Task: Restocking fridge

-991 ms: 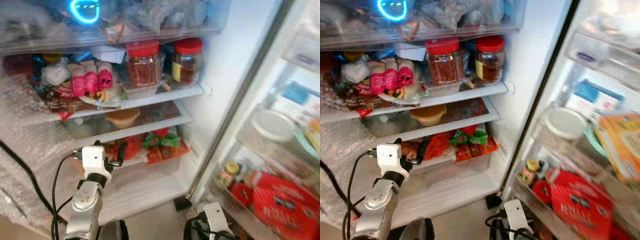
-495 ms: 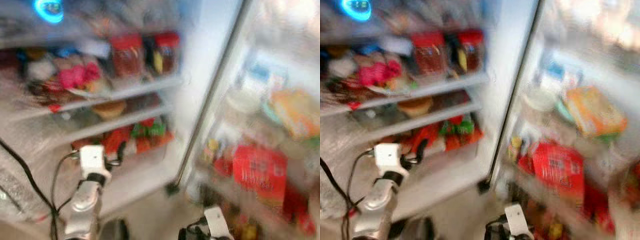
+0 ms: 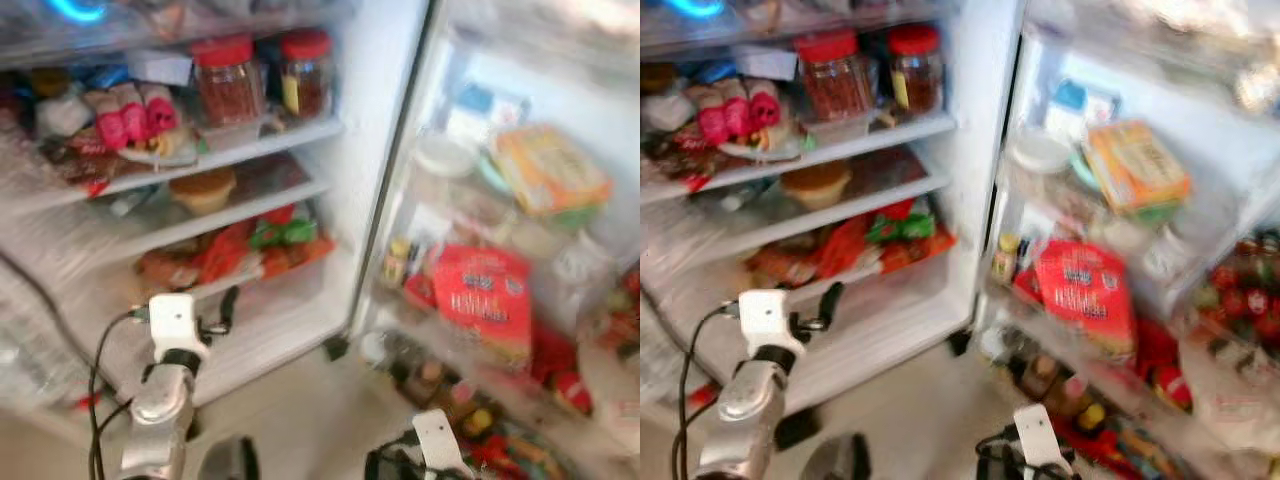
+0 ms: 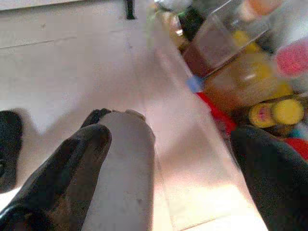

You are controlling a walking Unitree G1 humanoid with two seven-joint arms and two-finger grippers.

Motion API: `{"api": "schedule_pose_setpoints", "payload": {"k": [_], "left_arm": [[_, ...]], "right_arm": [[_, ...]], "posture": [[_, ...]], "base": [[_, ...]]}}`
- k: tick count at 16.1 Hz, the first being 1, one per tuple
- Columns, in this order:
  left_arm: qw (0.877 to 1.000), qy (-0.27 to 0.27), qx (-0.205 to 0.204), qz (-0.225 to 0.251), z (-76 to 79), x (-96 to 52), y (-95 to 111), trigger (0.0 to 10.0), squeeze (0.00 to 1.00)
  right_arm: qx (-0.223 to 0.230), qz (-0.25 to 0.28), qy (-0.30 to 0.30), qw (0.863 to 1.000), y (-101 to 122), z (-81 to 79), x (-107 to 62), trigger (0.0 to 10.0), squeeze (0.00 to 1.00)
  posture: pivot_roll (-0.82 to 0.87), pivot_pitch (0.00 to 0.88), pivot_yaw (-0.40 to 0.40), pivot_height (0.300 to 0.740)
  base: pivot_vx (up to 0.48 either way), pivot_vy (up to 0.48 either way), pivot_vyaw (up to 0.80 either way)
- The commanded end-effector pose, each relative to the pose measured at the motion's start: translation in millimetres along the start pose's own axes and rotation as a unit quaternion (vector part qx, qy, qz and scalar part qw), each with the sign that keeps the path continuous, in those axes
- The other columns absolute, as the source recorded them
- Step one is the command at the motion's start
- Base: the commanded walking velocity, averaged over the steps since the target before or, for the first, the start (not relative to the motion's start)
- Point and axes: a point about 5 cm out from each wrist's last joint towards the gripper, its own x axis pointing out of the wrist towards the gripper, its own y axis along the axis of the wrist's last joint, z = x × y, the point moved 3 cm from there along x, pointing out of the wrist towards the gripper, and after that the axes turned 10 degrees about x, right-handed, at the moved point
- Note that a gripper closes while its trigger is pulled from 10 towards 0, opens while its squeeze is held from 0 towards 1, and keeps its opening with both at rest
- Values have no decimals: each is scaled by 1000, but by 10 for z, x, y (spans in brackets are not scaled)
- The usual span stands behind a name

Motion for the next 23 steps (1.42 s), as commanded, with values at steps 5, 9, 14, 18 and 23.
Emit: {"api": "schedule_pose_setpoints", "payload": {"k": [5, 9, 14, 18, 23], "left_arm": [[1000, -5, -6, -14, 56, -15, -70, 10000, 0], [998, 1, -20, -58, 30, -36, -274, 10000, 0], [975, -45, 19, -218, 130, -149, -896, 10000, 0], [950, -67, 31, -303, 205, -321, -1199, 10000, 0], [918, -83, 48, -384, 276, -598, -1469, 10000, 0]], "right_arm": [[-9, -61, 26, 998, -300, -398, -57, 10000, 0], [-7, -63, 9, 998, -403, -45, -87, 10000, 0], [-2, -69, 6, 998, -451, 18, -104, 10000, 0], [3, -69, 4, 998, -450, 29, -104, 10000, 0], [13, -70, 6, 997, -419, 55, -93, 10000, 0]], "posture": [[-145, 72, -30, 624], [-142, 73, -30, 624], [-139, 61, -21, 624], [-131, 53, -18, 624], [-133, 40, -11, 624]], "base": [[-371, 0, 0], [-262, 0, 0], [0, 0, 0], [0, 0, 0], [0, 0, 0]]}}
